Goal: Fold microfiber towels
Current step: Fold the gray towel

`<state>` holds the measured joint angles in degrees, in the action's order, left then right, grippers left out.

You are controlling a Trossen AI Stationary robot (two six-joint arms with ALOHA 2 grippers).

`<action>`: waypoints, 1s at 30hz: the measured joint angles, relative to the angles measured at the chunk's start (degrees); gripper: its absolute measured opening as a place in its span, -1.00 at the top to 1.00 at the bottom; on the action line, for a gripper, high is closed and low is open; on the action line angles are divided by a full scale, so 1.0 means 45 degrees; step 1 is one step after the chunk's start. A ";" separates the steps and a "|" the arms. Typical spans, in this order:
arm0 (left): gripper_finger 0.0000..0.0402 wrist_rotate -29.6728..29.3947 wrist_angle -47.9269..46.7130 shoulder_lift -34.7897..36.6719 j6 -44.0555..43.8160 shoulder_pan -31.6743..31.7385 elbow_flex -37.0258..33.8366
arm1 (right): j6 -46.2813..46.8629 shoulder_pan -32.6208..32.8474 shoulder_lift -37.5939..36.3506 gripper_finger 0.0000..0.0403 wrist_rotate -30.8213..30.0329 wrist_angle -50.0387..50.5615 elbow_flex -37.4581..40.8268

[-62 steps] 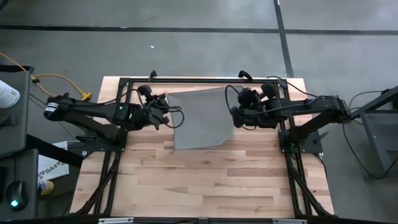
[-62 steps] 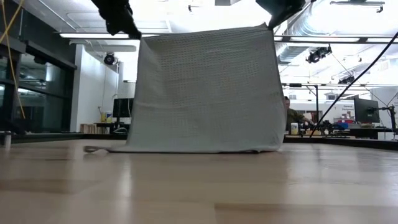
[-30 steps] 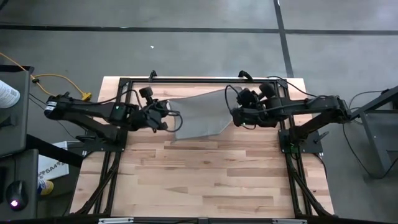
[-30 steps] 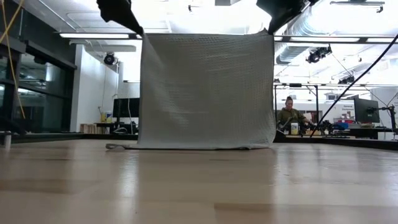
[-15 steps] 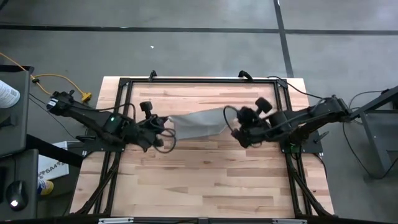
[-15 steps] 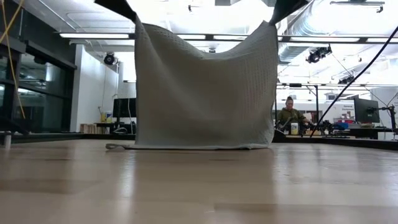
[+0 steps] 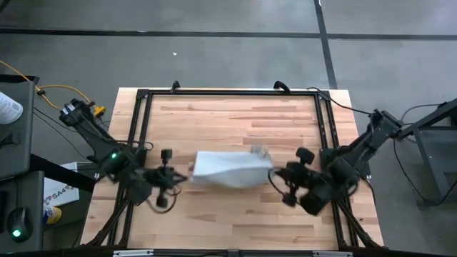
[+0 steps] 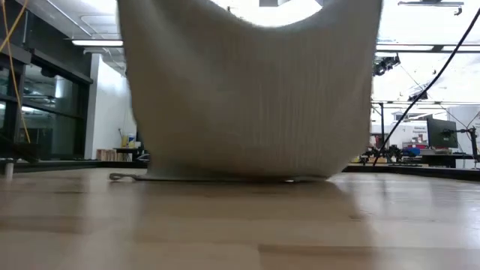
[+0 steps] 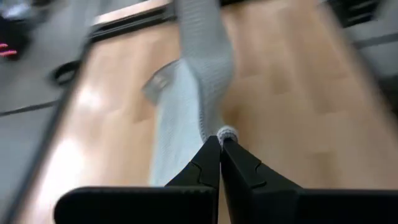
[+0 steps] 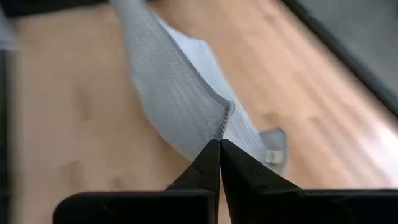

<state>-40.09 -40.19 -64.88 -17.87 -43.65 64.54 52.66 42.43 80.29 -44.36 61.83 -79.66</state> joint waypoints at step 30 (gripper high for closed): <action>1.00 -0.2054 -0.3690 0.0190 -0.2152 0.3454 -0.1537 | 0.0926 -0.3062 0.0781 0.98 -0.0498 0.3505 0.0010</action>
<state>-49.33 -56.80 -64.03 -27.55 -28.10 57.62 56.83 28.64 83.81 -46.60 77.60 -79.61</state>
